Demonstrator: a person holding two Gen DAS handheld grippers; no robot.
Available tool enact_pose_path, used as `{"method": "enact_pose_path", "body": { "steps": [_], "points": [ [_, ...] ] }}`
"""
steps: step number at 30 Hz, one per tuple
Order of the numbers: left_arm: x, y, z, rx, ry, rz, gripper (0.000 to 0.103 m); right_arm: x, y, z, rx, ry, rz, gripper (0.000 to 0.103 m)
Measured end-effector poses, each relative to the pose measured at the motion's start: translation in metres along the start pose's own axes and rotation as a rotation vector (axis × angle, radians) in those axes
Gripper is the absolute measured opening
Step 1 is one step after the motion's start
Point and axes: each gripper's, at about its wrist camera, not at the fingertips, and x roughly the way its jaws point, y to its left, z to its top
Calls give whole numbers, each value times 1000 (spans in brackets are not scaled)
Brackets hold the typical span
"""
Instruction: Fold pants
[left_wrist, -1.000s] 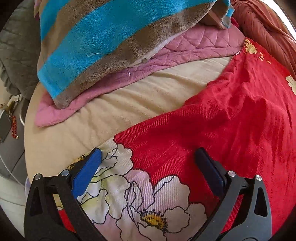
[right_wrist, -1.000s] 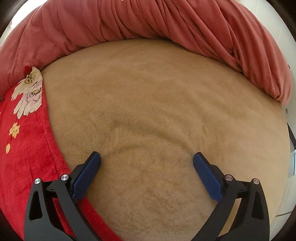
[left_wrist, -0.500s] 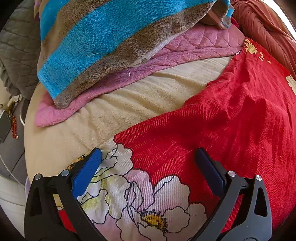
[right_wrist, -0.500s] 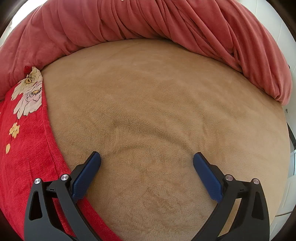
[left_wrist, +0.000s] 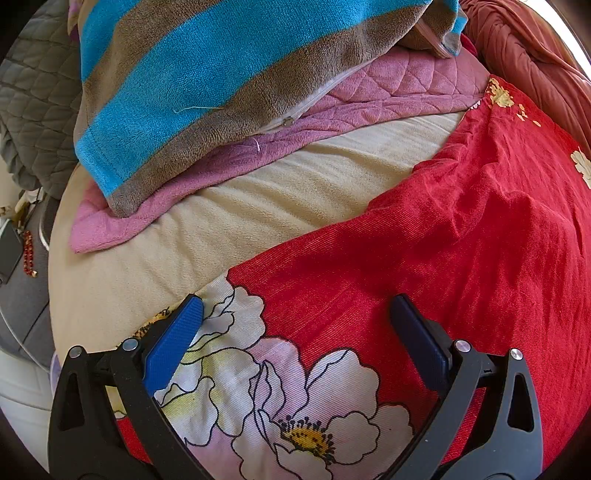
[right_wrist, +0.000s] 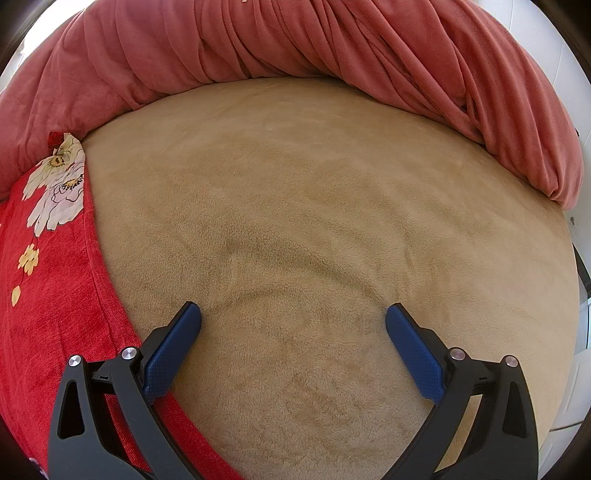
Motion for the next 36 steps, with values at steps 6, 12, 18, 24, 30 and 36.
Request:
{"method": "enact_pose_path", "body": {
  "steps": [6,12,18,24,30,36],
  "points": [
    [0,0,0,0,0,-1,95,0,0,0,0,0,0,99],
    [0,1,0,0,-1,-1,95,0,0,0,0,0,0,99],
    [0,0,0,0,-2,-1,95,0,0,0,0,0,0,99],
    [-1,0,-1,-2,1,-4,95,0,-2,0,2,-1,3,99],
    [2,-3,2,-2,-3,-3,95,0,-2,0,2,-1,2,99],
    [5,-10,5,14,-3,16,95,0,-2,0,1,-1,2,99]
  ]
}}
